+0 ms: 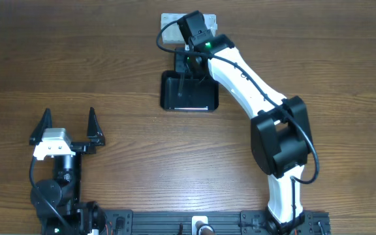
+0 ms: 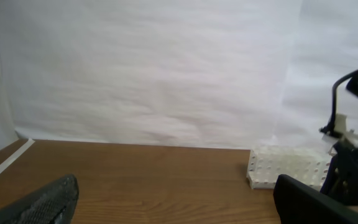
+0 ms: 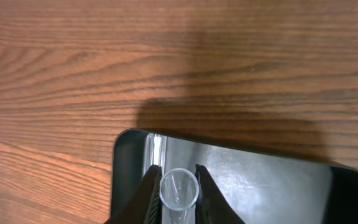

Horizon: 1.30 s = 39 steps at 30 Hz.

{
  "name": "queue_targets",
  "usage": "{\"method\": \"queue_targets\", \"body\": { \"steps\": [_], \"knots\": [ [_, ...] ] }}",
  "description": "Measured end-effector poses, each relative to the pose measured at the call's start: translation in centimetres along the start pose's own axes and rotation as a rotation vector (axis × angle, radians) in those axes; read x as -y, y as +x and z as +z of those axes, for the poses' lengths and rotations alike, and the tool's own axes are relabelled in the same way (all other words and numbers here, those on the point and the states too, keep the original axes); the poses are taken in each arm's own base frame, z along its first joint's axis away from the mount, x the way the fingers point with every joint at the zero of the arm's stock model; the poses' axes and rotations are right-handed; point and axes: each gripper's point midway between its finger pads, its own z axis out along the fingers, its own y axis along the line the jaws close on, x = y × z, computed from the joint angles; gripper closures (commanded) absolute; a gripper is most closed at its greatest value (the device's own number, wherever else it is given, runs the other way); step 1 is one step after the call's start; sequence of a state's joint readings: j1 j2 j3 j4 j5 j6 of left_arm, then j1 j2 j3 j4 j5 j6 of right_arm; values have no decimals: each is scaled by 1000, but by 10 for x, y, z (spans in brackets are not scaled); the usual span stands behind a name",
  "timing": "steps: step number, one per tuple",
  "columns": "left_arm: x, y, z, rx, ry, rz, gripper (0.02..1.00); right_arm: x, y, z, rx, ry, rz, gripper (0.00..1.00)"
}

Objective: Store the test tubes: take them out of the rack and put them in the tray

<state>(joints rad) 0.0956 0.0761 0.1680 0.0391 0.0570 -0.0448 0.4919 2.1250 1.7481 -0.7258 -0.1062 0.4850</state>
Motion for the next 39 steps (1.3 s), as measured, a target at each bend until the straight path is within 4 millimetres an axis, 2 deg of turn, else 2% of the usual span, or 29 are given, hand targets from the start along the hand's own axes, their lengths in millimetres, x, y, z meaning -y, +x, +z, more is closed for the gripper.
{"method": "queue_targets", "body": {
  "steps": [8, 13, 17, 18, 20, 26, 28, 31, 36, 37, 39],
  "knots": [
    [0, 0, 0, 0, 0, 0, 20, -7, 10, 10, -27, -6, -6, 855],
    [0, 0, 0, 0, 0, 0, 20, -12, 15, 16, -37, -8, -16, 807],
    [0, 0, 0, 0, 0, 0, 20, -10, 22, 27, -63, 1, -16, 709],
    [0, 0, 0, 0, 0, 0, 20, -10, 23, 28, -64, 2, -15, 663],
    [0, 0, 0, 0, 0, 0, 20, -10, 23, 28, -64, 1, -19, 485],
    [0, 0, 0, 0, 0, 0, 20, -8, 26, 28, -79, 10, -44, 283],
    [0, 0, 0, -1, 0, 0, 20, -7, 28, 24, -83, 27, -63, 187],
    [0, 0, 0, -1, 0, 0, 20, -15, 14, 2, -15, 26, -101, 7],
    [0, 0, 0, 0, 0, 0, 20, -33, -49, -78, 287, 21, -188, 7],
    [0, 0, 0, -1, 0, 0, 20, -34, -67, -98, 370, 27, -198, 7],
    [0, 0, 0, -1, 0, 0, 20, -30, -95, -123, 485, 45, -209, 7]
  ]
}}
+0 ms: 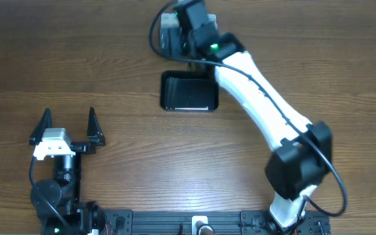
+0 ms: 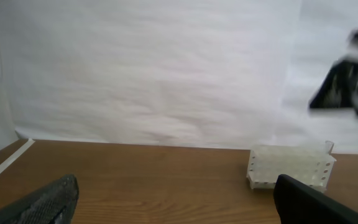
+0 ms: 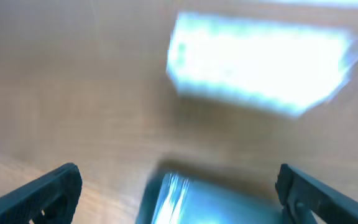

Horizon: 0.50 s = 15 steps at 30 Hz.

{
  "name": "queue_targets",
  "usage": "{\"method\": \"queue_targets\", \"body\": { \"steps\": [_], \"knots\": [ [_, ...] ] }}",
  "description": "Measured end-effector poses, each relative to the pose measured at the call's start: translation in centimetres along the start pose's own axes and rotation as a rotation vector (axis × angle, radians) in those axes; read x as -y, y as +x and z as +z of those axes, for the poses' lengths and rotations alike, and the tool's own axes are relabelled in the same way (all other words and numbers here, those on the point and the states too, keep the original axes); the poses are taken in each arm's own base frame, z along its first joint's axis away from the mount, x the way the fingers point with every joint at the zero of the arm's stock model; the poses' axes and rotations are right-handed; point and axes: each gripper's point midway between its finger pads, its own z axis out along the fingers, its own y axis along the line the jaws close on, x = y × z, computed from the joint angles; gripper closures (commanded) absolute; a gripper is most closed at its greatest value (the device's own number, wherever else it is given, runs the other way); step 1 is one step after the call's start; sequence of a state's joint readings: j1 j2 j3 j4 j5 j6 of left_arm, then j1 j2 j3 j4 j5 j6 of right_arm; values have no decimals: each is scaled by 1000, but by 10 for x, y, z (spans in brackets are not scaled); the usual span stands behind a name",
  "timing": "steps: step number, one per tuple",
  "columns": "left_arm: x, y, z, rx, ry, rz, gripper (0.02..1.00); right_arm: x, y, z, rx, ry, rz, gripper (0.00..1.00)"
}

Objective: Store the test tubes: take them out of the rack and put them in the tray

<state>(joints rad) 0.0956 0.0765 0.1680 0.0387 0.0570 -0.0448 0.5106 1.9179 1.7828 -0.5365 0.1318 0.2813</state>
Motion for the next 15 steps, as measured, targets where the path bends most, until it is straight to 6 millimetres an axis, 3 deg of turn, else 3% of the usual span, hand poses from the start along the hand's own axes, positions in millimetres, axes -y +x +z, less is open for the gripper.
{"method": "queue_targets", "body": {
  "steps": [2, 6, 11, 15],
  "knots": [
    [0, 0, 0, 0, 0, 0, 20, 20, -26, 1, 88, 41, -12, 9],
    [0, 0, 0, 1, 0, 0, 20, 64, -38, 28, 143, 127, -24, 7],
    [0, 0, 0, 0, 0, 0, 20, 108, -12, 85, 101, 201, -26, 9],
    [0, 0, 0, 0, 0, 0, 20, 119, 13, 111, 51, 218, -37, 7]
  ]
}}
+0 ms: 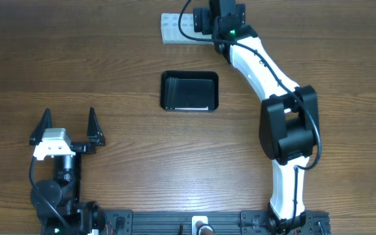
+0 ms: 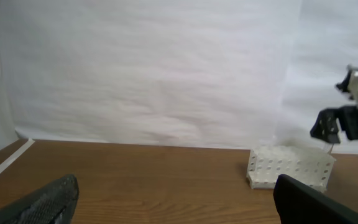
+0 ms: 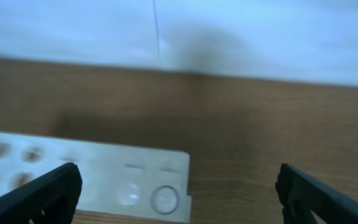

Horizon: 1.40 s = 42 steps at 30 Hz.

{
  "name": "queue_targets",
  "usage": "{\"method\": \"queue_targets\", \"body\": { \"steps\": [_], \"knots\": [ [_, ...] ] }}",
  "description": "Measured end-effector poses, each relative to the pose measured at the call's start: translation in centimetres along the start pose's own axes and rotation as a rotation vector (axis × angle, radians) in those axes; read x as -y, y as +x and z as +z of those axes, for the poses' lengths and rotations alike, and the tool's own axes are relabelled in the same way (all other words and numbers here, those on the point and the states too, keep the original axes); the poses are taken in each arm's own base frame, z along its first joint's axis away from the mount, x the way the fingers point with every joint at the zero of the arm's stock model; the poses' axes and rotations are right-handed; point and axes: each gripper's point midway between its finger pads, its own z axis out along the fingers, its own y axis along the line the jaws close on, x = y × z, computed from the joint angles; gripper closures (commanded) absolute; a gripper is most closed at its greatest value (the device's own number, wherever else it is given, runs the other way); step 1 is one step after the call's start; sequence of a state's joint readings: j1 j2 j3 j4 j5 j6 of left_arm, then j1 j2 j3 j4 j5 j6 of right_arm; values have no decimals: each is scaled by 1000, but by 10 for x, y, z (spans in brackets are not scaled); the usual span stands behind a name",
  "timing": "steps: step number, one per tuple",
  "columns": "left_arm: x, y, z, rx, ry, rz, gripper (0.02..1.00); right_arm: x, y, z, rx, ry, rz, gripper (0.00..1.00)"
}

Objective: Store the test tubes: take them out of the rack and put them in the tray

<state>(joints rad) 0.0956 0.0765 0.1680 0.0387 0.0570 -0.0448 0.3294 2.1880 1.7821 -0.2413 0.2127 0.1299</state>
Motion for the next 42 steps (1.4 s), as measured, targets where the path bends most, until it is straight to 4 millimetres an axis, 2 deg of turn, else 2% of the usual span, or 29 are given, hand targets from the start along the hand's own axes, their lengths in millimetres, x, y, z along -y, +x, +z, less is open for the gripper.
{"method": "queue_targets", "body": {
  "steps": [5, 14, 21, 24, 38, 42],
  "knots": [
    [0, 0, 0, 0, 0, 0, 20, -1, 2, 5, 4, -1, 1, 106],
    [0, 0, 0, 0, 0, 0, 20, -1, 3, 8, 10, -1, 26, 207],
    [0, 0, 0, 0, 0, 0, 20, -4, 16, 22, -8, -5, 27, 424],
    [0, 0, 0, 0, 0, 0, 20, -6, 20, 25, -15, -18, 25, 487],
    [0, 0, 0, 0, 0, 0, 20, -9, 18, 26, -8, -30, 25, 798],
    [0, 0, 0, 0, 0, 0, 20, -9, 18, 26, -8, -34, 26, 844]
  ]
}}
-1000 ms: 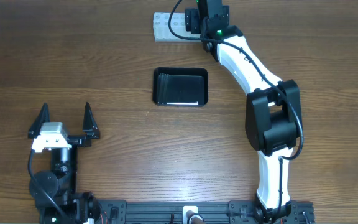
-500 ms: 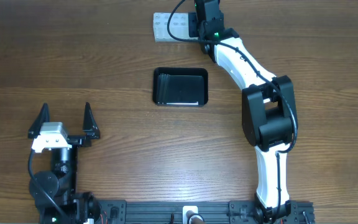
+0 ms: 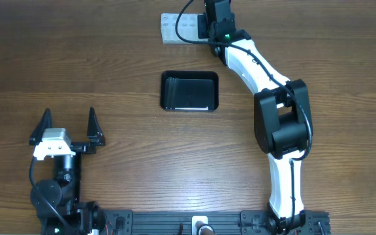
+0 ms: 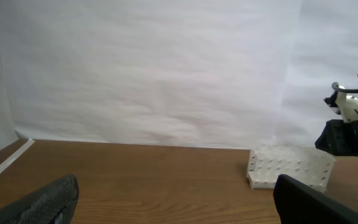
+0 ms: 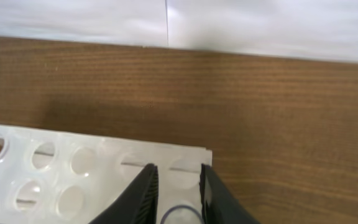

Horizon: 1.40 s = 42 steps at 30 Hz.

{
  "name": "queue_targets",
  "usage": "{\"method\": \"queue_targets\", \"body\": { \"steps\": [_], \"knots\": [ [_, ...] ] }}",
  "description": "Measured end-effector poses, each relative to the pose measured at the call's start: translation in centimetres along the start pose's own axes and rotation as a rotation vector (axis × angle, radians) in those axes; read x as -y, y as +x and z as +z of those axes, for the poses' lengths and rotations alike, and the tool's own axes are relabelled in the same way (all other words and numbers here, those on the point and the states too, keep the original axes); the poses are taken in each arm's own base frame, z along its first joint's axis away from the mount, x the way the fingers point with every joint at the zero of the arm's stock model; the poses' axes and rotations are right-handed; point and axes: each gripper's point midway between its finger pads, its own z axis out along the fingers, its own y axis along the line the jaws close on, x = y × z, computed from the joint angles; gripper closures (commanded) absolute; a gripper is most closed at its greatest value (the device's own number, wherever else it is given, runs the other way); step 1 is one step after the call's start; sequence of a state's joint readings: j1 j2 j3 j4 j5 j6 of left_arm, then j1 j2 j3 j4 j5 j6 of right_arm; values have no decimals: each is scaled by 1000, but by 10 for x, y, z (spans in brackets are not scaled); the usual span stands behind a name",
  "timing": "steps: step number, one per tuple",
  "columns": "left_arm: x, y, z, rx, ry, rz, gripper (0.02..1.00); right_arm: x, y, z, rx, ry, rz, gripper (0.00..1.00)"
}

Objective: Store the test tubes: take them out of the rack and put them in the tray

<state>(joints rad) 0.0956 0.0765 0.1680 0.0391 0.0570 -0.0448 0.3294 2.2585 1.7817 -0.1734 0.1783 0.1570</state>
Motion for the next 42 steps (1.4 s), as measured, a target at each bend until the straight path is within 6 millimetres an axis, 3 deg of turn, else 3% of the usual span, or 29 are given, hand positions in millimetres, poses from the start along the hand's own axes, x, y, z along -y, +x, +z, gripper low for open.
{"method": "queue_targets", "body": {
  "steps": [13, 17, 19, 22, 25, 26, 27, 29, 31, 32, 35, 38, 42],
  "knots": [
    [0, 0, 0, 0, 0, 0, 20, 0, 0, 0, 0, 0, 0, 875],
    [0, 0, 0, 0, 0, 0, 20, 0, -9, -9, 11, -2, 2, 873],
    [0, 0, 0, 0, 0, 0, 20, 1, -26, -27, 39, -6, 7, 873],
    [0, 0, 0, 0, 0, 0, 20, 1, -75, -74, 144, -24, 26, 875],
    [0, 0, 0, 0, 0, 0, 20, 3, -135, -151, 294, -51, 52, 882],
    [0, 0, 0, 0, 0, 0, 20, 6, -167, -204, 386, -68, 68, 886],
    [0, 0, 0, 0, 0, 0, 20, 7, -169, -210, 391, -69, 68, 888],
    [0, 0, 0, 0, 0, 0, 20, 10, -158, -243, 318, -69, 71, 884],
    [0, 0, 0, 0, 0, 0, 20, 7, -128, -260, 196, -79, 71, 879],
    [0, 0, 0, -1, 0, 0, 20, 3, -115, -259, 139, -86, 68, 877],
    [0, 0, 0, 0, 0, 0, 20, -14, -53, -244, -89, -112, 52, 873],
    [0, 0, 0, 0, 0, 0, 20, -38, -3, -213, -239, -145, 54, 864],
    [0, 0, 0, 0, 0, 0, 20, -57, 48, -174, -365, -161, 74, 864]
  ]
}}
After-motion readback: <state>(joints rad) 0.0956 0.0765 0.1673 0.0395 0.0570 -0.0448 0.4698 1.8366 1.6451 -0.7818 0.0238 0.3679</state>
